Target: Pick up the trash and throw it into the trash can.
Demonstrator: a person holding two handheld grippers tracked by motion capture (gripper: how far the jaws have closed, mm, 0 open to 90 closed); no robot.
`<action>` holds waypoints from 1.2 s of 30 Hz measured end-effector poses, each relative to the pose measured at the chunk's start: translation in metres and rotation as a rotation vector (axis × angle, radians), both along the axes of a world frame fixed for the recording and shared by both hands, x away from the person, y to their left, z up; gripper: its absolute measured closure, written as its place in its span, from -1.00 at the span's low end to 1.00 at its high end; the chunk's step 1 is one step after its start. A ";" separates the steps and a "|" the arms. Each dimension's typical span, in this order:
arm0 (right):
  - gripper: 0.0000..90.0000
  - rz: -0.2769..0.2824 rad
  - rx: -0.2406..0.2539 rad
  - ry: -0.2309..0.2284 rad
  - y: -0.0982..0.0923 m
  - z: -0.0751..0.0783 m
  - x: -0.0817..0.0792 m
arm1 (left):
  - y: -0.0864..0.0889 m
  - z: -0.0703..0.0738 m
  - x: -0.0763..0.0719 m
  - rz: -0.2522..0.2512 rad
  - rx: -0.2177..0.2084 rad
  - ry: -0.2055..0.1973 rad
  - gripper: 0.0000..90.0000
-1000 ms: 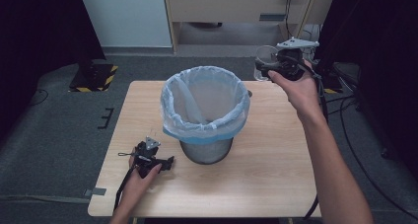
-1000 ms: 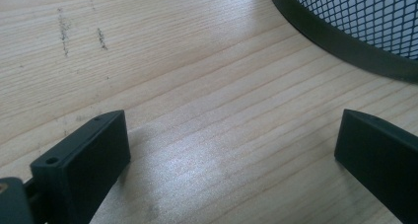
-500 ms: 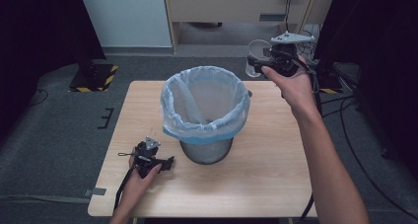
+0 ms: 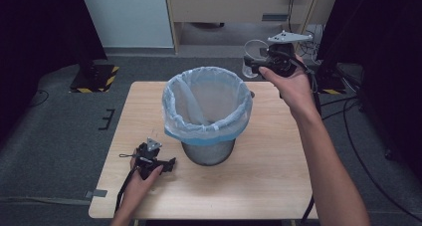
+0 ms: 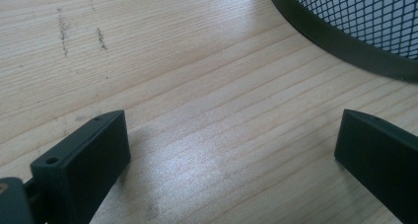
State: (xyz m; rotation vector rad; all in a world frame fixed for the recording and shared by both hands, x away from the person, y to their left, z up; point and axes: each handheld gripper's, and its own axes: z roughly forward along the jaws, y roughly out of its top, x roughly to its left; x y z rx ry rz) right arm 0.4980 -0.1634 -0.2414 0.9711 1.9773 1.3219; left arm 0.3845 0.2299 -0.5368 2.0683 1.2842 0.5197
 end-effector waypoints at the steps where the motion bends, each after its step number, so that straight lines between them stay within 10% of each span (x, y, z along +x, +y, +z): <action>1: -0.19 0.001 -0.003 -0.001 0.000 0.000 0.000 | 0.000 0.000 0.000 0.000 0.000 0.000 -1.00; 36: -0.20 0.070 0.000 -0.001 0.023 0.003 -0.006 | 0.000 0.000 0.000 0.000 0.000 0.000 -1.00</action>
